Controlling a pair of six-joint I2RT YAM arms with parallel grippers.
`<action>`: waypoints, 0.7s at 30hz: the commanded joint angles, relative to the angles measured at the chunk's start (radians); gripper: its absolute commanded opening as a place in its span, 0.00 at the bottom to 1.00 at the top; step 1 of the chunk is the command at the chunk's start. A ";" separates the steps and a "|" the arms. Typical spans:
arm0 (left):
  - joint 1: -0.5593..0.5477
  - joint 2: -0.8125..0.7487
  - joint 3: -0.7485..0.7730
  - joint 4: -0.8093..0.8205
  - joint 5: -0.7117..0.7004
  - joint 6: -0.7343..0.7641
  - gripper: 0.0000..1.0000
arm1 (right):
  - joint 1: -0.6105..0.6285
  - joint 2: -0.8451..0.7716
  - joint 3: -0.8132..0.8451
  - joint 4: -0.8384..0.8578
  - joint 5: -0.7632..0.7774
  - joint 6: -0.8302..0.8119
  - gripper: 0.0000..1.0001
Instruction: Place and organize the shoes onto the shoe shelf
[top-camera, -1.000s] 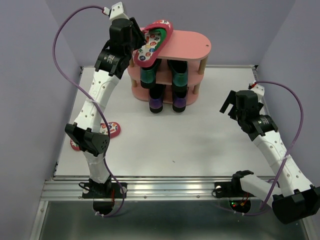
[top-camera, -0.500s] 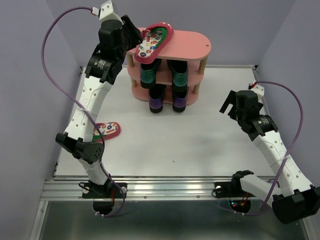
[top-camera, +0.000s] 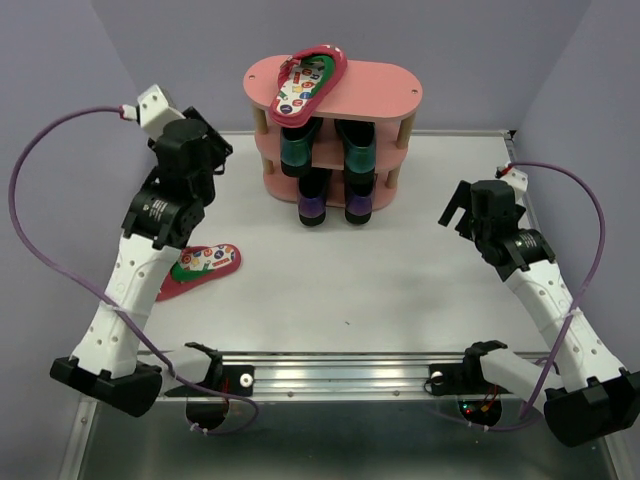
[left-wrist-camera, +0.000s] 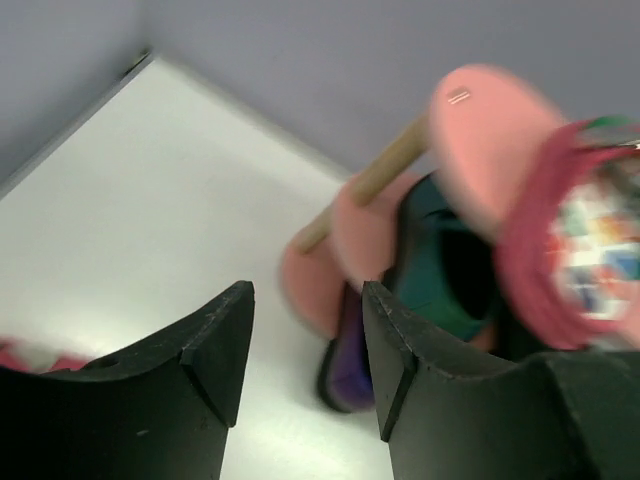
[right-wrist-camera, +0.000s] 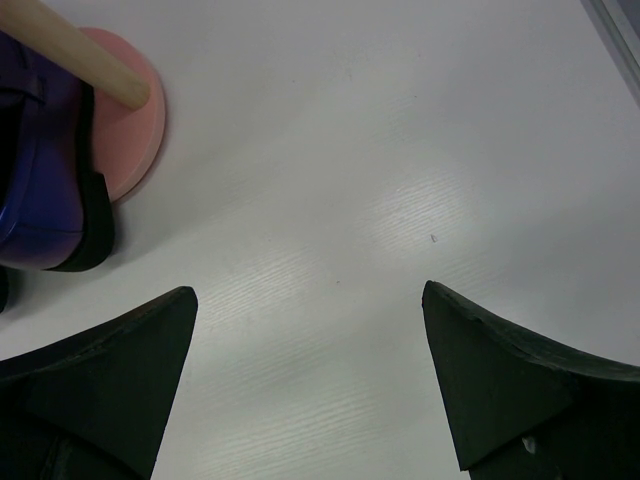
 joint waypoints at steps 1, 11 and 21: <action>0.037 0.047 -0.183 -0.267 -0.192 -0.173 0.57 | -0.009 0.007 0.032 0.053 -0.012 -0.008 1.00; 0.071 0.055 -0.578 -0.292 -0.210 -0.424 0.58 | -0.009 0.021 0.029 0.070 -0.046 -0.007 1.00; 0.164 0.187 -0.606 -0.209 -0.215 -0.473 0.73 | -0.009 -0.013 0.015 0.062 -0.041 -0.011 1.00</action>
